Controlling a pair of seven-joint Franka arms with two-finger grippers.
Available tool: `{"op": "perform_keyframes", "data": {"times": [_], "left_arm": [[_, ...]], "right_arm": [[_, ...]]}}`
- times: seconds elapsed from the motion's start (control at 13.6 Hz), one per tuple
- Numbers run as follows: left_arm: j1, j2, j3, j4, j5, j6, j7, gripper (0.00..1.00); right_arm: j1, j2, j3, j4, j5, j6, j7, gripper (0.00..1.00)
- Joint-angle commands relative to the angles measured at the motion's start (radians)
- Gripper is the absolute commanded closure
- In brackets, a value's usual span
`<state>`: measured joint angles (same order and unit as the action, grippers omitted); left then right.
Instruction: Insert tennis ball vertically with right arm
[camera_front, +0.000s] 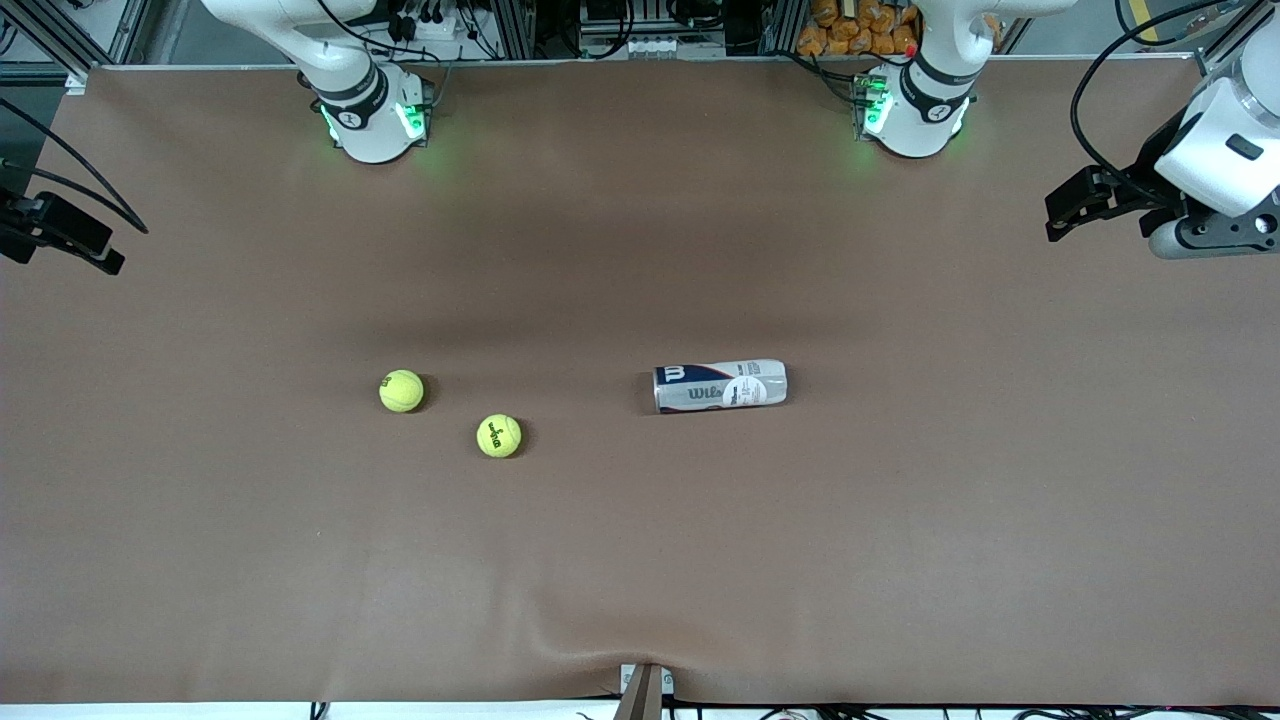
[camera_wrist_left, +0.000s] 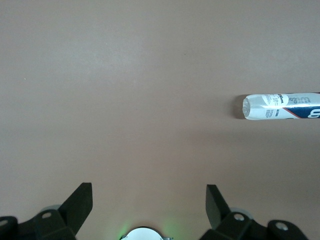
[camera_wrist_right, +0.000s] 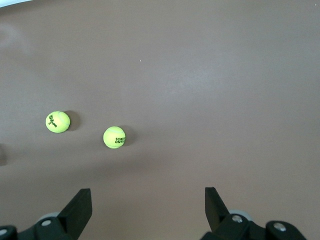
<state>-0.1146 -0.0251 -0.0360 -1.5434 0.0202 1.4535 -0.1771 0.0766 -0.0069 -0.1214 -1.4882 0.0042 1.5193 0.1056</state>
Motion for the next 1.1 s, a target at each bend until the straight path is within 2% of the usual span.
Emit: {"op": "perform_keyframes", "data": {"times": [0.0, 1.03], "left_arm": [[-0.004, 0.011, -0.007, 0.022, 0.0, -0.002, 0.013, 0.0], [-0.016, 0.039, -0.012, 0.023, 0.001, -0.001, 0.014, 0.0]], "right_arm": [[-0.004, -0.01, 0.003, -0.003, -0.01, -0.001, -0.007, 0.0], [-0.004, -0.01, 0.003, 0.0, -0.01, 0.004, -0.007, 0.0]]}}
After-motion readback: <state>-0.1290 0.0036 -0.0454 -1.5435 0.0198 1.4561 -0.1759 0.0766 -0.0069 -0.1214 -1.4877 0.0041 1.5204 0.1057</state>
